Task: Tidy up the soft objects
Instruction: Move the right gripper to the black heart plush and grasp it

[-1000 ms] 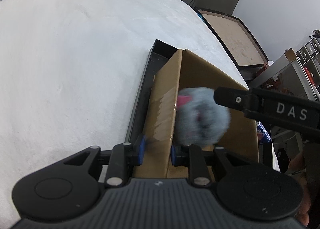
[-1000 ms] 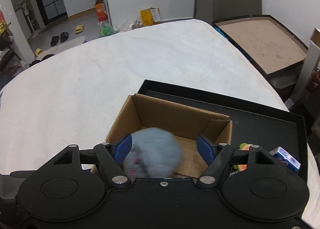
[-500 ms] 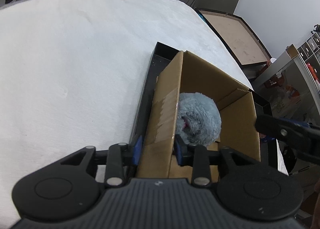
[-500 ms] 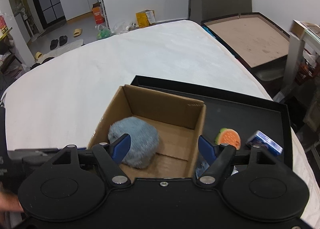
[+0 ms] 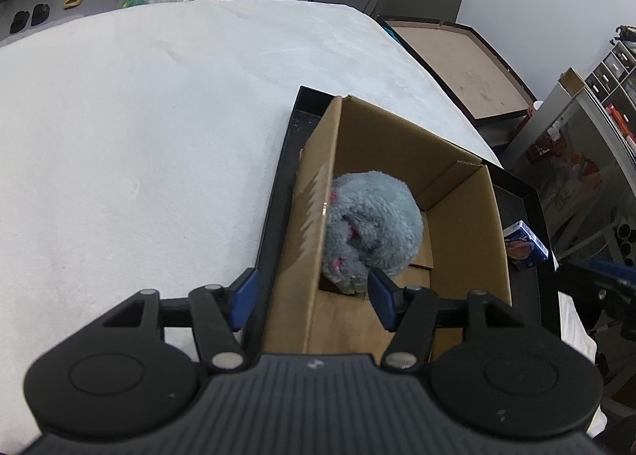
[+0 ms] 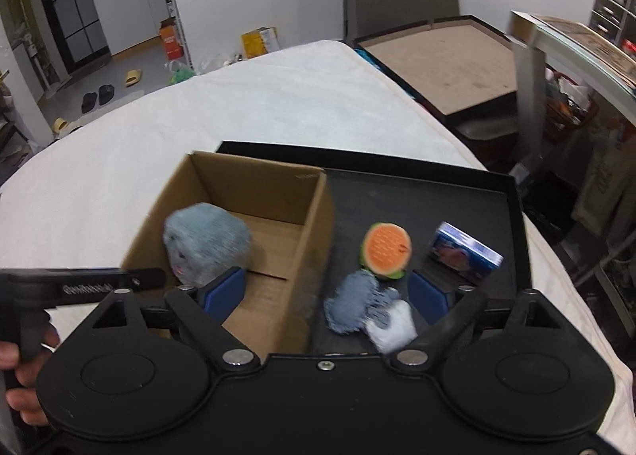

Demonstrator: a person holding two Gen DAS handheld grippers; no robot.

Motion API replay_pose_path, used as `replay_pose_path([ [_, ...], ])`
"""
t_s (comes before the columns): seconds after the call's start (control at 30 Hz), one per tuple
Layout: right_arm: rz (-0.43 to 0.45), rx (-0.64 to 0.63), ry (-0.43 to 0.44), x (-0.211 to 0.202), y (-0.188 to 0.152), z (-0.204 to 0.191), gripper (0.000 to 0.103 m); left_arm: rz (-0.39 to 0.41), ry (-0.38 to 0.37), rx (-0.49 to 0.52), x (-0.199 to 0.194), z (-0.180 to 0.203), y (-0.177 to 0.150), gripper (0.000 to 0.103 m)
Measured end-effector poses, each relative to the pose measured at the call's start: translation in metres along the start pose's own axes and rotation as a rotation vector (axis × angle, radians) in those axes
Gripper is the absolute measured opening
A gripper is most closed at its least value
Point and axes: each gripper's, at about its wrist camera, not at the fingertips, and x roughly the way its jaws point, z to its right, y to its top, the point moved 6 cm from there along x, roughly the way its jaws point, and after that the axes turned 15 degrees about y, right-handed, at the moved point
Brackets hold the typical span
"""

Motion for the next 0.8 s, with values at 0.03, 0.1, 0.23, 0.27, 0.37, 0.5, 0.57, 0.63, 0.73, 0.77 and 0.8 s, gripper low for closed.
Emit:
replay_pose_path([
  [0.03,-0.001,0.007,-0.003,-0.001,-0.003,0.004,0.089,0.004,0.002,0.004,-0.001,0.002,0.000,0.063],
  [0.1,-0.002,0.022,-0.012,-0.005,-0.008,0.014,0.092,0.010,0.013,0.014,-0.003,0.004,-0.001,0.067],
  [0.23,0.015,0.057,-0.035,-0.012,-0.017,0.032,0.098,0.038,0.035,0.041,-0.007,0.011,-0.003,0.070],
  [0.27,0.016,0.067,-0.039,-0.013,-0.018,0.036,0.098,0.039,0.037,0.044,-0.008,0.012,-0.004,0.071],
  [0.37,0.016,0.095,-0.047,-0.013,-0.024,0.048,0.098,0.033,0.047,0.055,-0.006,0.016,-0.006,0.071],
  [0.5,0.010,0.123,-0.051,-0.010,-0.033,0.063,0.098,0.030,0.062,0.074,-0.003,0.021,-0.010,0.072],
  [0.57,0.000,0.138,-0.050,-0.006,-0.040,0.068,0.098,0.029,0.066,0.079,-0.002,0.024,-0.010,0.072],
  [0.63,-0.019,0.153,-0.049,-0.001,-0.047,0.073,0.098,0.030,0.071,0.086,-0.001,0.026,-0.010,0.072],
  [0.73,-0.050,0.186,-0.051,0.009,-0.059,0.082,0.094,0.029,0.082,0.094,0.002,0.030,-0.011,0.072],
  [0.77,-0.064,0.202,-0.050,0.012,-0.063,0.085,0.093,0.027,0.086,0.097,0.003,0.031,-0.012,0.072],
  [0.8,-0.080,0.222,-0.047,0.016,-0.067,0.088,0.093,0.025,0.089,0.101,0.004,0.032,-0.013,0.072],
])
